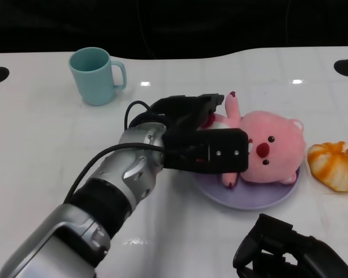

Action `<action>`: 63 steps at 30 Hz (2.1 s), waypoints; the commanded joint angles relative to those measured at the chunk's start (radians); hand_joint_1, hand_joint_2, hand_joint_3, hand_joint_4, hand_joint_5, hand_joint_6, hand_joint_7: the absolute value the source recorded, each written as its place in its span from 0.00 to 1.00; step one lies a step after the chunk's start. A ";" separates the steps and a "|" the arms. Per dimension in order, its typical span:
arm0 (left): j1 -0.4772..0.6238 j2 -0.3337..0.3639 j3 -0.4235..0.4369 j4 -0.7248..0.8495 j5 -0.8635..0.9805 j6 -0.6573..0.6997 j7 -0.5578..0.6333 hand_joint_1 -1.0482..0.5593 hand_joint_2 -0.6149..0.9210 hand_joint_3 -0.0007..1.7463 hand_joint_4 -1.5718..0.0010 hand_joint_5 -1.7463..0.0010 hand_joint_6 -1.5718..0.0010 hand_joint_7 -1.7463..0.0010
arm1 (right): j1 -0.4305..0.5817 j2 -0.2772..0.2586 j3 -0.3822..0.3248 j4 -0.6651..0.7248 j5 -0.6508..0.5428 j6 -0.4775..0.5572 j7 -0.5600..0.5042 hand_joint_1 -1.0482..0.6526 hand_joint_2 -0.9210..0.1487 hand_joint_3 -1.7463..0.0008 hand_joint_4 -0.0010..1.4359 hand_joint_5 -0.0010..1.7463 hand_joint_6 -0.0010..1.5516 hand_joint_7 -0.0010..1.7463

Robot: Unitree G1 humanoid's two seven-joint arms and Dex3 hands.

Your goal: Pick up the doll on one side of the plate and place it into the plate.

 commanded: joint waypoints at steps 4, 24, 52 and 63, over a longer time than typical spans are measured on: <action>0.065 0.099 0.024 -0.189 -0.009 0.025 -0.102 0.10 1.00 0.29 1.00 1.00 1.00 1.00 | 0.001 -0.012 -0.014 0.012 0.002 -0.018 0.005 0.49 0.05 0.64 0.45 1.00 0.29 0.97; 0.509 0.128 0.341 -0.682 -0.347 -0.117 -0.044 0.51 0.98 0.05 0.89 0.43 0.66 0.89 | 0.018 -0.019 -0.033 0.009 0.006 -0.022 0.025 0.48 0.04 0.64 0.46 1.00 0.28 0.96; 0.898 0.059 0.492 -1.113 -0.736 0.186 -0.046 0.64 0.63 0.92 0.35 0.00 0.43 0.07 | -0.005 -0.023 -0.045 0.014 0.019 -0.018 0.032 0.48 0.04 0.64 0.46 1.00 0.29 0.97; 1.034 0.069 0.516 -1.288 -0.811 0.372 -0.051 0.65 0.64 0.88 0.39 0.00 0.47 0.03 | -0.010 -0.027 -0.052 0.021 0.020 -0.022 0.034 0.48 0.05 0.64 0.46 1.00 0.29 0.97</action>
